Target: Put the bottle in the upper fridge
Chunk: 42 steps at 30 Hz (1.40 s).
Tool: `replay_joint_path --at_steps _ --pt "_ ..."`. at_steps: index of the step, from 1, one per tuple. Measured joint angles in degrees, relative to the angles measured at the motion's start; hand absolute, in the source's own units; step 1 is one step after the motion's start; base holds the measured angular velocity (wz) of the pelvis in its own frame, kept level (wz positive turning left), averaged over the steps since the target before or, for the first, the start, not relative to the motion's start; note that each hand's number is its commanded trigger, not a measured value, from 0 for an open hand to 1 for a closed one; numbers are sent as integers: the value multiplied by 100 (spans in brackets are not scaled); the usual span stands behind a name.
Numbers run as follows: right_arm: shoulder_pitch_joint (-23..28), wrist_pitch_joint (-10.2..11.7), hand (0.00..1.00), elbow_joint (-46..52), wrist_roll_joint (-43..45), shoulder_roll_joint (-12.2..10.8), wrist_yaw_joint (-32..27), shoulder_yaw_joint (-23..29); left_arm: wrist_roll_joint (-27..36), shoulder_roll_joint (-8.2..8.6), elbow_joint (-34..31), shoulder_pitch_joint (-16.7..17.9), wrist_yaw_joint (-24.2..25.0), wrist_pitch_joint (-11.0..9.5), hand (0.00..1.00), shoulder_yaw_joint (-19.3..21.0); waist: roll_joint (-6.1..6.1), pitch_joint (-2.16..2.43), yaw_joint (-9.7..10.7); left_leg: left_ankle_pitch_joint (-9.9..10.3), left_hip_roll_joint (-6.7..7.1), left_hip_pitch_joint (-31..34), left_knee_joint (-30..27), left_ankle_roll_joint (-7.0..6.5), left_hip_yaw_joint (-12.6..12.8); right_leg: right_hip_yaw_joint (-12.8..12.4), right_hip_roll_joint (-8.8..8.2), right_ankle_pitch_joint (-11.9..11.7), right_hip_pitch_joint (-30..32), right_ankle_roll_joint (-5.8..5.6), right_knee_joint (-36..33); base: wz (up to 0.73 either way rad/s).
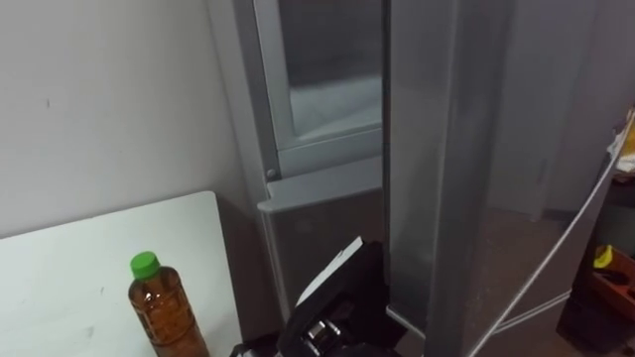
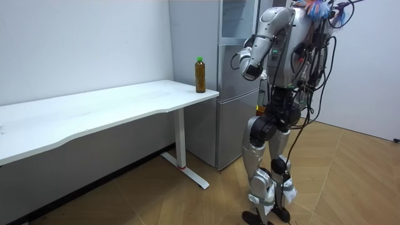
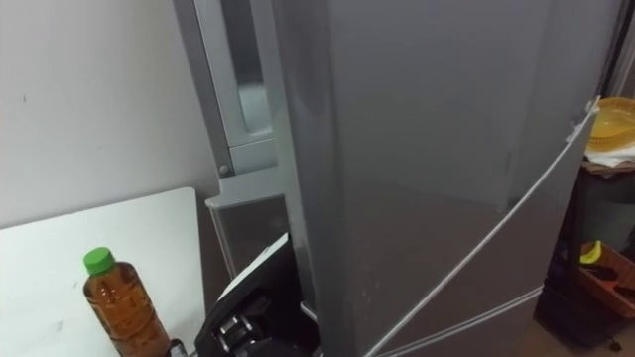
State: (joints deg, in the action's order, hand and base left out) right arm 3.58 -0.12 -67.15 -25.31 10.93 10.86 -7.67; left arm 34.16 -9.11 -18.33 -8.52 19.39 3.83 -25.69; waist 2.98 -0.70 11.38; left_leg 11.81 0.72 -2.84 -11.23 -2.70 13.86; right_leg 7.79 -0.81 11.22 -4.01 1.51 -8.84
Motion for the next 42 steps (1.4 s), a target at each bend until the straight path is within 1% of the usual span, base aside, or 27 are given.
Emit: replay_joint_path --at_steps 3,5,9,15,19,21,24,26,31,42 --pt "-12 0 0 16 0 0 -11 5 -4 7 112 0 8 72 0 -97 0 0 98 0 0 -5 0 0 3 -18 1 0 3 0 2 -3" --pt "-4 0 0 28 -13 7 -13 6 -5 37 165 0 8 88 0 -137 0 0 102 0 -3 -11 -1 0 5 -59 5 -3 13 5 3 -12" --pt "-8 1 0 30 -14 9 -12 4 -5 36 172 -1 46 91 0 -155 1 0 108 0 -2 -10 -9 0 -11 -148 9 -4 29 7 13 -11" --pt "-20 1 0 38 -23 12 -40 -14 -3 37 171 -153 89 92 0 -293 7 4 127 0 2 -6 -9 1 -16 -175 7 -4 25 7 9 -3" --pt "-25 1 0 35 -24 16 -37 -12 -3 23 171 -159 88 91 0 -375 14 8 165 0 2 -15 -8 1 -14 -190 9 -5 20 8 14 -1" --pt "-34 1 0 36 -23 16 -25 -8 -3 4 171 -159 94 91 0 -377 15 9 228 0 2 -21 -8 1 -13 -215 11 -5 21 8 21 -5" --pt "-40 1 0 37 -23 16 -19 -8 -3 -32 171 -159 119 91 0 -377 20 11 252 1 2 -53 -9 1 -12 -292 15 -4 24 8 22 -13" --pt "-41 1 0 36 -32 21 -16 0 -2 -39 171 -161 127 91 0 -377 33 19 287 1 5 -58 -8 1 -11 -303 14 -4 24 8 21 -5" --pt "-31 1 0 38 -165 25 -16 9 0 -42 171 -168 137 94 0 -377 38 21 411 1 0 -66 -9 1 -8 -304 19 -5 27 9 12 0" --pt "-14 1 0 40 -165 34 -6 52 -3 -42 184 -195 214 107 0 -377 44 24 432 1 -1 -83 -6 1 6 -320 21 -7 31 10 -2 0"
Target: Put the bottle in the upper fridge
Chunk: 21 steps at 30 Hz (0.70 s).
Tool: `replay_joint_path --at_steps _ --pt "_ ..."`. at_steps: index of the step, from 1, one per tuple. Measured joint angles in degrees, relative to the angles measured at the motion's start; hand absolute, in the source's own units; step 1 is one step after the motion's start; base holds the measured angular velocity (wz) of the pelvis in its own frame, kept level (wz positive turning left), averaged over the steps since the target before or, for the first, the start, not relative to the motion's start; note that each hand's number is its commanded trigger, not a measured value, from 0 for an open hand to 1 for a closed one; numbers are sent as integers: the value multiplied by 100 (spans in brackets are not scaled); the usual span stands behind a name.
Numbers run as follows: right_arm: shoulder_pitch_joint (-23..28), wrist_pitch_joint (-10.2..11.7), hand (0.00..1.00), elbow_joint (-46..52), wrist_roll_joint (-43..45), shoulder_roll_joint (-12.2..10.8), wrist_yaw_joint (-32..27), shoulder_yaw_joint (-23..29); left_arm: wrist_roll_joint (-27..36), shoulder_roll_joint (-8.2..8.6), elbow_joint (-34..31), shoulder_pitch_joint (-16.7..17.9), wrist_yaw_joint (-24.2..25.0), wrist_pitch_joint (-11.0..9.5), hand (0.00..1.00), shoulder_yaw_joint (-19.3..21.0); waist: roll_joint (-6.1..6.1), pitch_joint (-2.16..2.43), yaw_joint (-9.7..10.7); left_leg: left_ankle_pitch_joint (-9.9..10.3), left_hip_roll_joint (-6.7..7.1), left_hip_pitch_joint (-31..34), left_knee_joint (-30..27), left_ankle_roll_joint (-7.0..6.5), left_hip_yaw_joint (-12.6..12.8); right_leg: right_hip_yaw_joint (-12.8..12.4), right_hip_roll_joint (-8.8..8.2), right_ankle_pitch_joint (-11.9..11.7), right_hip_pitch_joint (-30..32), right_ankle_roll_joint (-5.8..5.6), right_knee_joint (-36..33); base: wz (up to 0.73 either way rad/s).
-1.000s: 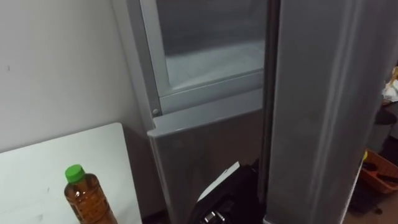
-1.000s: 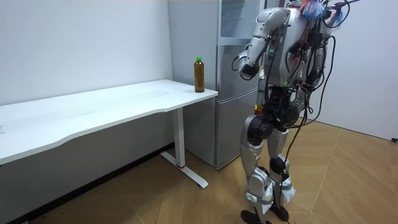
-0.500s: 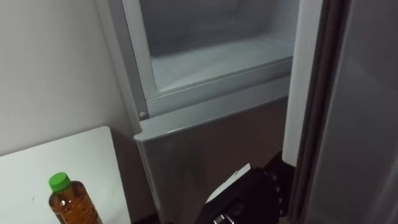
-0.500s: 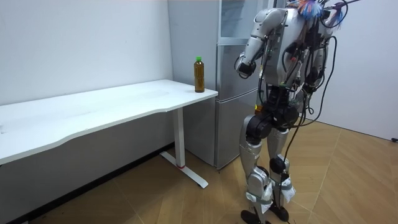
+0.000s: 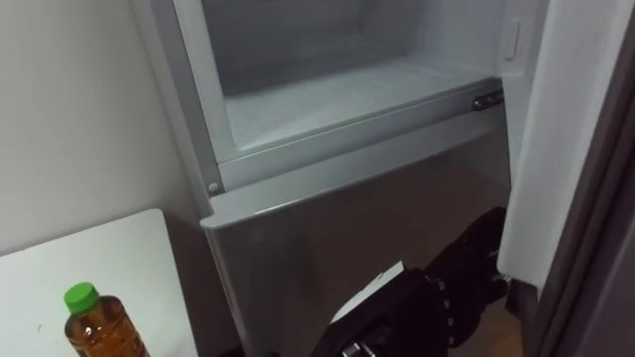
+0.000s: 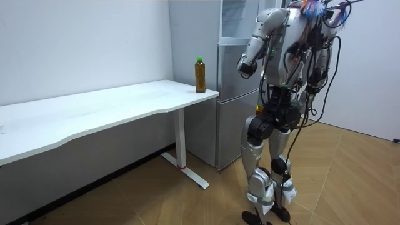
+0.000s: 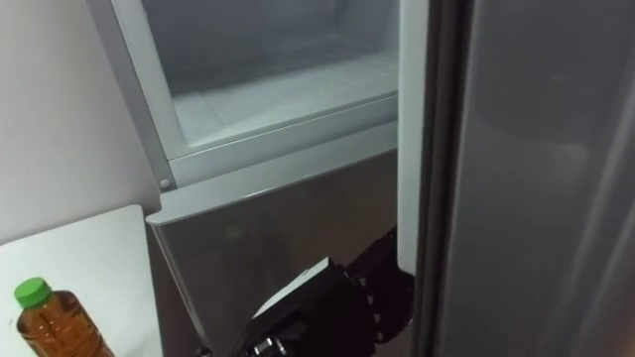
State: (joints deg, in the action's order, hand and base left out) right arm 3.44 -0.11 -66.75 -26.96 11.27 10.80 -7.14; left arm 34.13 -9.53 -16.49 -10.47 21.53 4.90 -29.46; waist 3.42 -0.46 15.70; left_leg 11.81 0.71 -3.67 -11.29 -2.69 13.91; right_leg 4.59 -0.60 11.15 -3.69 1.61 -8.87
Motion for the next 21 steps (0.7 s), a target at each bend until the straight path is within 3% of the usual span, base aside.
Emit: replay_joint_path --at_steps 12,21 --pt "70 0 0 11 -48 13 26 166 4 10 1 0 97 30 0 0 -6 -3 20 0 0 -8 10 0 21 -23 1 0 4 0 8 0" --pt "70 -1 0 6 -24 21 -21 225 6 11 1 0 165 54 0 -4 -17 -11 163 0 -4 -11 64 0 30 -66 18 -1 39 1 0 -2"
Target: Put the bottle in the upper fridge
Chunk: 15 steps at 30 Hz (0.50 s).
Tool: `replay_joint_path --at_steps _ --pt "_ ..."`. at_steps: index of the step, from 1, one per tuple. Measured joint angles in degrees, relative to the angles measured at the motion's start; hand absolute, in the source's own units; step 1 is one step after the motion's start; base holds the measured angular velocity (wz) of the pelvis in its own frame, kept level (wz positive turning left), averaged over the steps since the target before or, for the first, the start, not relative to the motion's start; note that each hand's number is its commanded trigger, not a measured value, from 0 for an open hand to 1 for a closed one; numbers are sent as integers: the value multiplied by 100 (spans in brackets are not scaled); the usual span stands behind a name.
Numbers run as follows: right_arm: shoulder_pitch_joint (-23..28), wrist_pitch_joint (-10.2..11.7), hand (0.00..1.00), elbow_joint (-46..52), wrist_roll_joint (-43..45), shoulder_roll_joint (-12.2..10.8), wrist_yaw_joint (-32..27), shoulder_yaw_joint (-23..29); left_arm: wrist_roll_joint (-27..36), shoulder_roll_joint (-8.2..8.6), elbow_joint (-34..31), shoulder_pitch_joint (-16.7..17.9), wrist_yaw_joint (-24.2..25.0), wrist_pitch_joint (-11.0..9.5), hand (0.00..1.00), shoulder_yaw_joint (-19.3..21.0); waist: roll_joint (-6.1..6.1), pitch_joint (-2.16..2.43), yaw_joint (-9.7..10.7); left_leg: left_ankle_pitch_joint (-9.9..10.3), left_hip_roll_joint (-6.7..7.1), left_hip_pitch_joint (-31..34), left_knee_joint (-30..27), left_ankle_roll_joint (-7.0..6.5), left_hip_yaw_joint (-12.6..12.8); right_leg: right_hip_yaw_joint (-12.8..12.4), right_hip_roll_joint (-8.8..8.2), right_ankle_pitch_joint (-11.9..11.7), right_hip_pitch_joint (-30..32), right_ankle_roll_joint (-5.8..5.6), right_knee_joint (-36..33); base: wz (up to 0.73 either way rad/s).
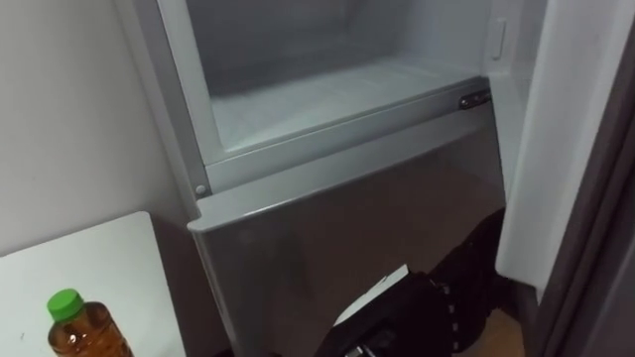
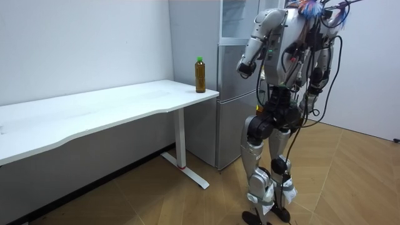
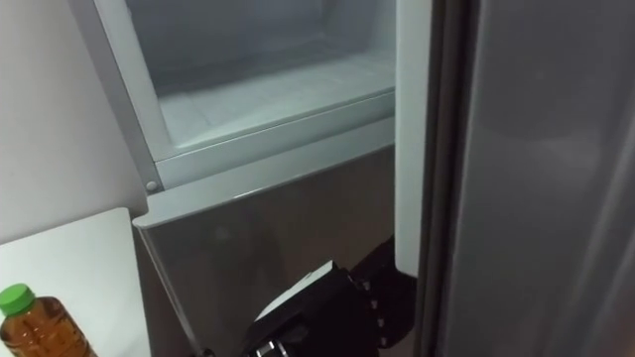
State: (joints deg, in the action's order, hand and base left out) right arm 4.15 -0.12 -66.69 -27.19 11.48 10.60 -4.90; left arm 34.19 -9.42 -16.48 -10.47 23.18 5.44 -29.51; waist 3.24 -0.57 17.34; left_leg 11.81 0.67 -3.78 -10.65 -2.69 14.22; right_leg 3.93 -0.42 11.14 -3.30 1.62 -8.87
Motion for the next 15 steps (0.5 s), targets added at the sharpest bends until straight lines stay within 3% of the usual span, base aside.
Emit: replay_joint_path --at_steps 15 --pt "-17 -1 0 -3 -1 -1 -117 -6 -2 5 1 -139 84 101 0 -130 1 1 127 0 -8 14 5 0 42 -226 34 -8 84 12 12 -8"
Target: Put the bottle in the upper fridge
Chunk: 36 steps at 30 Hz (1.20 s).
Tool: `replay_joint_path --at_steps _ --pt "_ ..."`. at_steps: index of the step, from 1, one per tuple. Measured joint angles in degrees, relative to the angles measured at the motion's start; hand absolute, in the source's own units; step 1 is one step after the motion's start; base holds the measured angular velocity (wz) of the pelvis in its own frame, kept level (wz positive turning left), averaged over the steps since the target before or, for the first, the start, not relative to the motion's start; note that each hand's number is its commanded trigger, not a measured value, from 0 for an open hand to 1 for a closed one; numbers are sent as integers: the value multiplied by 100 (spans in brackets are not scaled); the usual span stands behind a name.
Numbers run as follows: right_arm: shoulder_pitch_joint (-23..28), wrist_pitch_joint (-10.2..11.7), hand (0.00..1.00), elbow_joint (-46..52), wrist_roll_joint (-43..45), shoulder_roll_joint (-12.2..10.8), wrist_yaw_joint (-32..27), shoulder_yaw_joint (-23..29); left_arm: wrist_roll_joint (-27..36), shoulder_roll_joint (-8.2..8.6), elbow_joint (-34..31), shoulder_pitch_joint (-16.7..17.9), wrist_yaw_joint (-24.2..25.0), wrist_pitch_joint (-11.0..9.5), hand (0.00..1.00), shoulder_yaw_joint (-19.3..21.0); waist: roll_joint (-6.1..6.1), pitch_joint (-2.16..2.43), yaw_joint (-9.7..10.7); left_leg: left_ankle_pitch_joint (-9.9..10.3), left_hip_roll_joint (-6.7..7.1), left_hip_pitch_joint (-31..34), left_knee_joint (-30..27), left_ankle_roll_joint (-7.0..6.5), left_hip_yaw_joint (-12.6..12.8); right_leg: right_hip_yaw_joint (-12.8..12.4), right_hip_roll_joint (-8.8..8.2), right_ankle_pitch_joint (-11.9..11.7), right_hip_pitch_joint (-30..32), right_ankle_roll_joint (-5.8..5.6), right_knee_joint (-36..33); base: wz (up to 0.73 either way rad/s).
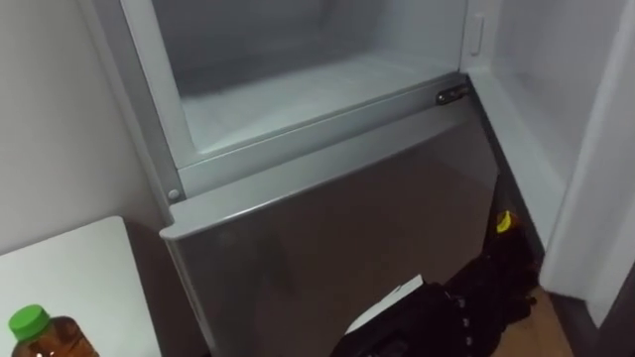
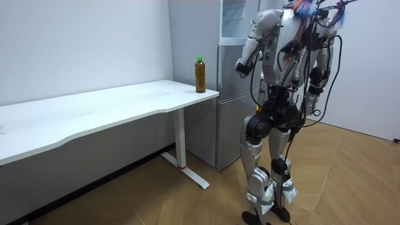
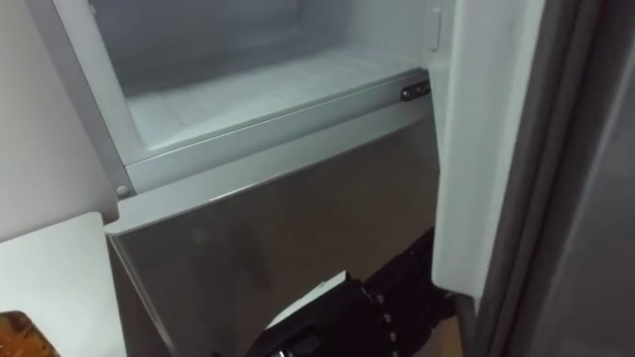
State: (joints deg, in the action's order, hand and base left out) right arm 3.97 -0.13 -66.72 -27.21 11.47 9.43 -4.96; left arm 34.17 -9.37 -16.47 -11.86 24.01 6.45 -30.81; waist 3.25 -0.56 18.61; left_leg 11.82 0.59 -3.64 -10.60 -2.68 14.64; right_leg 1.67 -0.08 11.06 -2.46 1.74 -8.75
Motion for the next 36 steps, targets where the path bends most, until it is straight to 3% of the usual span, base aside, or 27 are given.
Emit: replay_joint_path --at_steps 7,10,12,15,23,25,29,36 --pt "19 2 0 -44 -58 4 -44 20 1 11 70 -86 48 17 0 -2 20 5 33 1 -50 -10 0 1 117 -87 45 -52 15 43 -2 -10" --pt "49 2 0 -57 -147 18 -57 61 9 81 310 -328 72 16 0 2 79 -20 37 1 -67 -11 0 3 121 -139 65 -72 16 52 -4 -1" --pt "56 2 0 -55 -198 36 -56 62 9 181 439 -464 55 16 0 -4 133 -18 55 1 -73 -11 0 3 112 -148 72 -76 23 56 -10 -2" --pt "58 2 0 -46 -271 59 -57 55 10 203 494 -532 22 17 0 -4 177 -20 136 0 -88 -11 -3 4 116 -148 88 -76 37 63 -2 0" --pt "56 -1 0 -236 -433 59 -66 61 -9 202 520 -586 -3 17 0 -3 180 -30 131 -12 -126 -26 0 25 102 -51 115 -98 3 98 -4 4" --pt "40 -12 0 -261 -407 47 -134 57 -14 202 536 -585 -38 17 0 -3 161 -43 98 -12 -132 -17 0 25 89 3 114 -99 2 101 -9 14" --pt "11 -60 0 -254 -144 44 -240 63 -14 166 764 -475 -109 16 0 50 83 -87 -180 -19 -144 13 0 37 79 51 118 -107 25 112 -17 7" --pt "-25 -76 0 -254 -71 49 -314 -53 -381 -118 861 220 -344 16 0 147 -13 -65 -530 -35 -104 172 -14 58 -196 370 79 -102 48 111 -5 24"
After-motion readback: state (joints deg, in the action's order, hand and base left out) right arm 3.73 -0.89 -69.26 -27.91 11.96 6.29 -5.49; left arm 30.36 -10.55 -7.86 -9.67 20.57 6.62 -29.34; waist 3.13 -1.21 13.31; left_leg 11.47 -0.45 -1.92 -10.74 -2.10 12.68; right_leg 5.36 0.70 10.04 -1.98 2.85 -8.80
